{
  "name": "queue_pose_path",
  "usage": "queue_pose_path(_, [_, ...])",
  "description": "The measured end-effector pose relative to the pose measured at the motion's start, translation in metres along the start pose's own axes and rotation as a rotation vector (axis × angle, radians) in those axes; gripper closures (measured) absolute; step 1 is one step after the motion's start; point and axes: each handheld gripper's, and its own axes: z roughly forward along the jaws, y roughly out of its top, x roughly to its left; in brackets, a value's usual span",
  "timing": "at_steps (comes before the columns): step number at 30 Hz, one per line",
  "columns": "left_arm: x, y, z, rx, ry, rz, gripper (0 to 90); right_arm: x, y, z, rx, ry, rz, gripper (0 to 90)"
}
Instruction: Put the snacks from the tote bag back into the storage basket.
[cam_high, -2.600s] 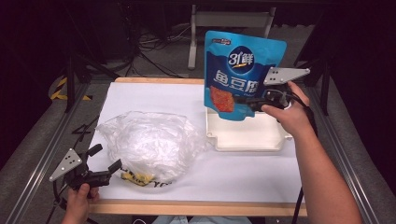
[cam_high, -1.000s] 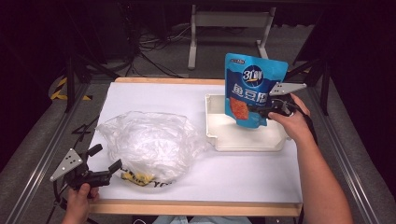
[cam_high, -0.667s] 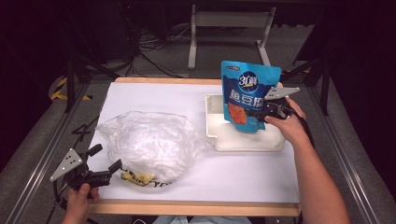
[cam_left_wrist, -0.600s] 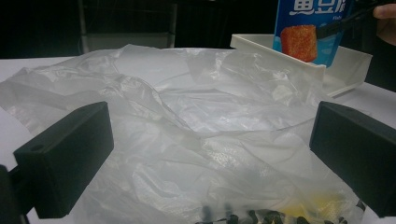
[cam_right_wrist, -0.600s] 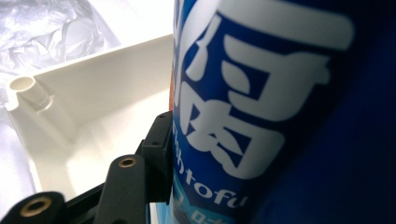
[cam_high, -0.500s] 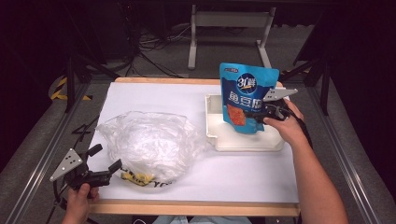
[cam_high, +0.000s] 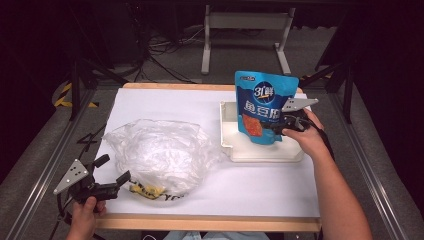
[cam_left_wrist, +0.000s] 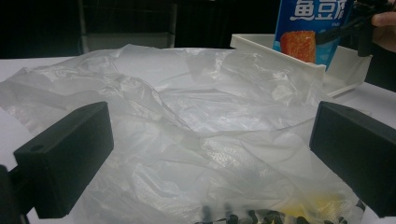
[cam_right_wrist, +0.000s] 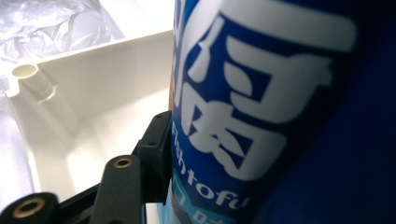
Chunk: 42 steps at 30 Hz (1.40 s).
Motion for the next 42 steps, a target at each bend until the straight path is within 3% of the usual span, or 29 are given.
queue_pose_path(14, [0.000, 0.000, 0.000, 0.005, 0.001, -0.002, 0.4, -0.008, -0.006, -0.004, 0.049, 0.018, -0.077, 46.1])
queue_pose_path(25, [0.001, 0.000, 0.000, 0.003, 0.005, -0.005, 0.4, -0.011, -0.006, -0.012, 0.097, 0.011, -0.089, 40.6])
queue_pose_path(37, [0.000, 0.000, 0.000, 0.017, 0.007, -0.001, 0.4, -0.017, -0.012, -0.026, 0.146, -0.041, -0.058, 33.2])
queue_pose_path(42, [0.001, 0.000, 0.000, 0.017, 0.007, -0.002, 0.5, -0.015, -0.015, -0.031, 0.116, -0.038, 0.007, 29.9])
